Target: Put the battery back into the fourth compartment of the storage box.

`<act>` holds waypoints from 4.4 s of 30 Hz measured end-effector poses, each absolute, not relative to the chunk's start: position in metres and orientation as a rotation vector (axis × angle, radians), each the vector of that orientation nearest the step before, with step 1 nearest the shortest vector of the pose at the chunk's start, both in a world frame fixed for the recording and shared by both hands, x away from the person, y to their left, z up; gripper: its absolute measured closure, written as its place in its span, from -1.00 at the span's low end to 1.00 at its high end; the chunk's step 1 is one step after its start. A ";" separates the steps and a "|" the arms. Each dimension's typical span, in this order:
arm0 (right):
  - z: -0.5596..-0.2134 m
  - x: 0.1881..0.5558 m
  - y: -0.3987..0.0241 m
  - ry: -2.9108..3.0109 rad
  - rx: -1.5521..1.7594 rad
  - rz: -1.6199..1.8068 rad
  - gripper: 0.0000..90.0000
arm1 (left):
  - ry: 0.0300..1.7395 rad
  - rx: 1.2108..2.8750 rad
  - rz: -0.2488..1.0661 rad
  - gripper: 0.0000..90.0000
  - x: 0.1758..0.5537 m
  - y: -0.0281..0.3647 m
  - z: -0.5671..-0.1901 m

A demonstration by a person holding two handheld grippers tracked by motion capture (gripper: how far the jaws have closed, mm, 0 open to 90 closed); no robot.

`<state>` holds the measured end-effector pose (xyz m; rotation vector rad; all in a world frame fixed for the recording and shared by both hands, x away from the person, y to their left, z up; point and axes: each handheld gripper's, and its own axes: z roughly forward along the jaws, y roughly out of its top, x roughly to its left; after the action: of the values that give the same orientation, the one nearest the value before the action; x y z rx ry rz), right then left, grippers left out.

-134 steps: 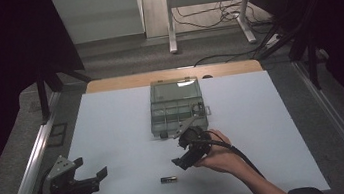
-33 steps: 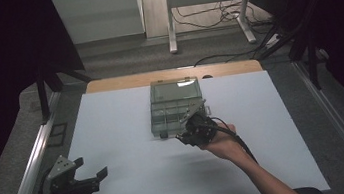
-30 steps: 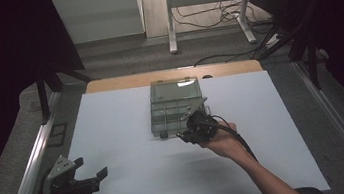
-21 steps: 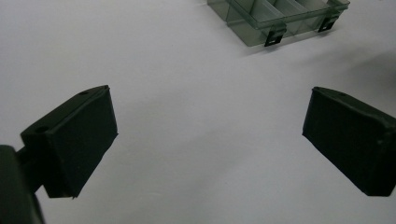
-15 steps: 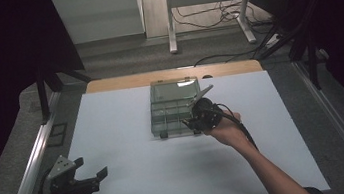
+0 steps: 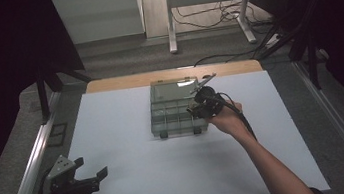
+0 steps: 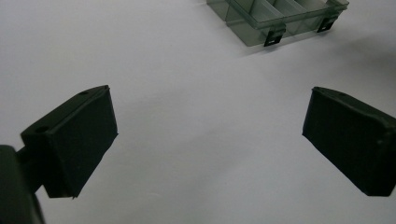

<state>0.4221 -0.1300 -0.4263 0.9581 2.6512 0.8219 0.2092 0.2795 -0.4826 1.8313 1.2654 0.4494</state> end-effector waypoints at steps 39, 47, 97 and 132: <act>-0.463 0.493 -0.131 2.530 1.230 0.708 0.40 | 1.264 1.830 0.440 -0.92 0.210 0.281 -0.483; -0.455 0.484 -0.129 2.559 1.156 0.762 -0.01 | 1.262 1.832 0.443 -0.92 0.210 0.280 -0.483; -0.436 0.386 -0.159 2.577 0.903 0.974 -0.79 | 1.261 1.842 0.453 -0.91 0.210 0.278 -0.483; -0.438 0.333 -0.193 2.542 0.865 0.978 -1.00 | 1.260 1.843 0.459 -0.91 0.209 0.278 -0.482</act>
<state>0.3332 -0.1926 -0.4377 0.8649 2.5421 0.9779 0.2089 0.2780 -0.4823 1.8426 1.2598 0.4590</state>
